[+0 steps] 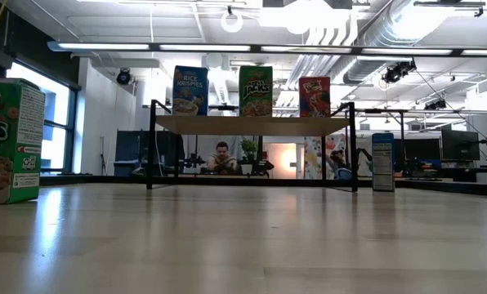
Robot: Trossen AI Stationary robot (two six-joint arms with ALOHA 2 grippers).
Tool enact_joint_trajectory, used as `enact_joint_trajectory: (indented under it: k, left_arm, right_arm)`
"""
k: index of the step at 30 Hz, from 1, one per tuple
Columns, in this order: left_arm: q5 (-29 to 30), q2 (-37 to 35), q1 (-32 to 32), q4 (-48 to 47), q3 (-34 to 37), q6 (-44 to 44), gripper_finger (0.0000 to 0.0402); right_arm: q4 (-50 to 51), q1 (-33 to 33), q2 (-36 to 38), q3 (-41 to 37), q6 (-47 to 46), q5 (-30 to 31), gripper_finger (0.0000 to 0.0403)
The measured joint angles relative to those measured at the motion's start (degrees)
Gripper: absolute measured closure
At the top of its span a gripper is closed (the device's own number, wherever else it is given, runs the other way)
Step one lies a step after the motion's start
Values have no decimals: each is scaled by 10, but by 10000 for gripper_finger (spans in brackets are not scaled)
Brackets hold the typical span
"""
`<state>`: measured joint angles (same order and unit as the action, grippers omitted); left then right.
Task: Stack cereal on shelf
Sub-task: Put the right red cereal box on the shelf aligned with the other red cereal box
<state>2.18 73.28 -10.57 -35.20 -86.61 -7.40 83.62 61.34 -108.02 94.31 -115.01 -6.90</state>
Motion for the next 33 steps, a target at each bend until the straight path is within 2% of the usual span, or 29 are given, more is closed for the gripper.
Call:
enact_joint_trajectory:
  k: [7, 13, 20, 29, 33]
  left_arm:
    - [0, 0, 0, 7, 0, 0, 181]
    - [0, 0, 0, 9, 0, 0, 181]
    - [0, 0, 0, 9, 0, 0, 181]
    - [0, 0, 0, 8, 0, 1, 181]
    - [0, 0, 0, 8, 0, 1, 181]
  right_arm:
    - [-5, 0, -11, -8, 0, 2, 171]
    - [-72, 0, -12, -62, -3, -42, 171]
    - [-89, -2, -12, -67, -5, -32, 174]
    - [-92, -11, -11, -67, 0, -33, 250]
    - [-97, -24, -11, -67, 18, -34, 256]
